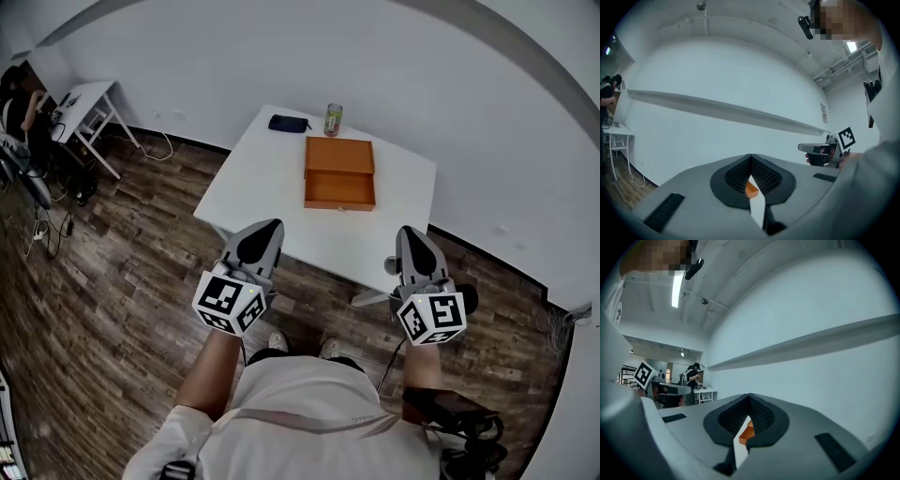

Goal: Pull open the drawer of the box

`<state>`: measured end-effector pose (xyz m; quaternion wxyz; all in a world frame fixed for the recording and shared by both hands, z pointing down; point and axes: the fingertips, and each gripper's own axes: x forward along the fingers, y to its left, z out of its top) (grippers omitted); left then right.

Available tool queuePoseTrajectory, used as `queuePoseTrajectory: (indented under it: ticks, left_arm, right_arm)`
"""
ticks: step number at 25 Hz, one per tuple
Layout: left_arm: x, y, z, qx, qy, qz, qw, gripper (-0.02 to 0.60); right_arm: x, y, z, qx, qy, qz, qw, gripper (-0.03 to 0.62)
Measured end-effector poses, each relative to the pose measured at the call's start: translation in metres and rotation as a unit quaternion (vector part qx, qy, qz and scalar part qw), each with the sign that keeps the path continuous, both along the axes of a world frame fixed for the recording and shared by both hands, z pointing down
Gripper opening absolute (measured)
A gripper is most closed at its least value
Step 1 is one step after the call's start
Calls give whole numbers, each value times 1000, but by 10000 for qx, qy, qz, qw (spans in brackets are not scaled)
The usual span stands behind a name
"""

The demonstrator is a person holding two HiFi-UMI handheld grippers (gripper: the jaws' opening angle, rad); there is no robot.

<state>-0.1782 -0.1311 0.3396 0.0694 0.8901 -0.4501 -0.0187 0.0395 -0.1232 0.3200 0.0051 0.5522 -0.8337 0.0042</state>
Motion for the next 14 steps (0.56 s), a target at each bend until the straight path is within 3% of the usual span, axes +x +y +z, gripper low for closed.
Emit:
queuePoseTrajectory:
  ticks: [14]
  left_arm:
    - [16, 7, 2, 175, -316, -47, 9993, 9]
  right_arm:
    - [8, -1, 3, -2, 106, -27, 9999, 3]
